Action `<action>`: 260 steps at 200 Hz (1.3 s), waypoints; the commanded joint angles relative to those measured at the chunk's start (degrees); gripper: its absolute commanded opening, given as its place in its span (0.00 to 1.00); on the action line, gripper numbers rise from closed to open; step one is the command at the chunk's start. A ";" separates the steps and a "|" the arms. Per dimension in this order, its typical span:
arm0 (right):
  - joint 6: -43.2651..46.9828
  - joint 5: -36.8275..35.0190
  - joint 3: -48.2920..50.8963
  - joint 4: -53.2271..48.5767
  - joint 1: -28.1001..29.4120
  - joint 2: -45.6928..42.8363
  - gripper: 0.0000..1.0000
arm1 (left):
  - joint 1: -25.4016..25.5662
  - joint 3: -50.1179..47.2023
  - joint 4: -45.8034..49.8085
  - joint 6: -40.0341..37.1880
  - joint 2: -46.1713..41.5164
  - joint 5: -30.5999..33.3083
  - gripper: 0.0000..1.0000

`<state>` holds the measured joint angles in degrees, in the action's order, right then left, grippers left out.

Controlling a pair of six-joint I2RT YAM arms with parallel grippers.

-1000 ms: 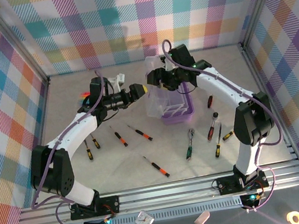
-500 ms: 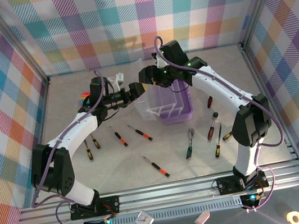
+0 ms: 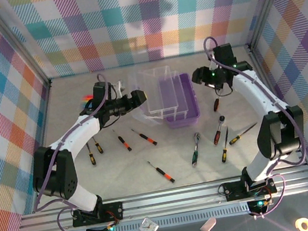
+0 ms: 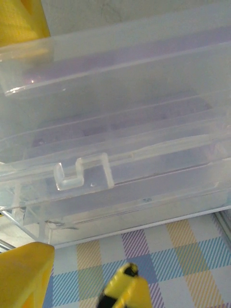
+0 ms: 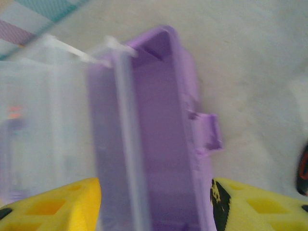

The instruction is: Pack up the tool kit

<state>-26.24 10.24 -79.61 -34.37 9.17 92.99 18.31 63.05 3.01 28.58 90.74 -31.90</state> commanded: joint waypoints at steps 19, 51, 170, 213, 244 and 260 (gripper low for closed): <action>2.92 4.04 2.91 1.33 1.11 8.54 0.55 | -1.76 1.73 -1.81 -1.07 4.67 -1.10 0.92; 3.06 3.68 3.76 3.59 1.03 12.64 0.47 | -2.34 4.37 -1.21 -1.92 7.69 -1.50 0.92; -1.77 3.76 -3.88 4.95 0.59 19.37 0.28 | -11.08 13.18 -2.31 2.31 16.55 9.31 1.00; -0.66 2.15 -6.40 1.62 0.59 18.63 0.32 | -11.12 11.24 6.36 1.38 9.22 17.33 1.00; -0.39 0.83 -5.86 0.11 0.67 13.46 0.42 | -10.04 4.73 8.38 2.28 -2.31 16.66 1.00; -0.60 -1.40 -3.97 -1.38 1.37 8.15 0.48 | -7.82 -0.15 10.50 1.96 -10.02 18.10 1.00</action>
<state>-27.51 11.73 -84.51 -32.38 10.09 110.26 7.88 68.58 9.32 30.44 91.09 -16.08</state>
